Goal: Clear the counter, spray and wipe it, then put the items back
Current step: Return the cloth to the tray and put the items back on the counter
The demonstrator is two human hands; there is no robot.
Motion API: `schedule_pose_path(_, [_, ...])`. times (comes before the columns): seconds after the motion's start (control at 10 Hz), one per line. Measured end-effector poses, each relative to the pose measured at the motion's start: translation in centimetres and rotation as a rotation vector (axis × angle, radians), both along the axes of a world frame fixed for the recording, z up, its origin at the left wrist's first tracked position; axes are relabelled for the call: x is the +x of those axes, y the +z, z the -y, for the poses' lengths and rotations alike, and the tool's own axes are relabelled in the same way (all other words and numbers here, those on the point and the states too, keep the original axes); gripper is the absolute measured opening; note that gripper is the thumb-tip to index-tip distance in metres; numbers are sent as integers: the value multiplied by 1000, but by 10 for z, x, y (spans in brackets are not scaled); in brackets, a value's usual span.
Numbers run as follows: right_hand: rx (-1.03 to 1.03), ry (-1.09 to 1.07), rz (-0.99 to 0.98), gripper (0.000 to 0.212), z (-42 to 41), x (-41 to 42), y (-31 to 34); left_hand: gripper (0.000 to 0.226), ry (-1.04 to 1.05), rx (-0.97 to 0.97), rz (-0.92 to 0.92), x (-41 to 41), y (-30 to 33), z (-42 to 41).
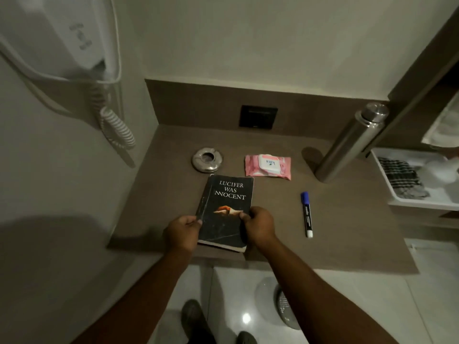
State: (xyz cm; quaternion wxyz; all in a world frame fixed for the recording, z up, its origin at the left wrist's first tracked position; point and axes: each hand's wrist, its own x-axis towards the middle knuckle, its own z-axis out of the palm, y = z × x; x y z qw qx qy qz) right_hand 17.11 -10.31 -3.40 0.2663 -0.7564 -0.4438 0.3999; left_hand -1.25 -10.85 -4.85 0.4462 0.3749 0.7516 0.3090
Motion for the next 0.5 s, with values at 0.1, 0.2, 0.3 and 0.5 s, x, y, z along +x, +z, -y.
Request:
schedule_pose_path(0.1, [20,69,69,19,4,1,-17,15,-55,37,-137,12,-7,16])
schedule_pose_path(0.2, [47,94,132,21,-2,-1,-24,32,-91,117,-321,16,-12,20])
schedule_pose_path(0.3, [35,100,140,22,-1,-2,-23,35,-101,147,-351,16,-14,20])
schedule_pose_path(0.5, [82,97,130,28,2,16,11,19,-229,173,-479,1,3,26])
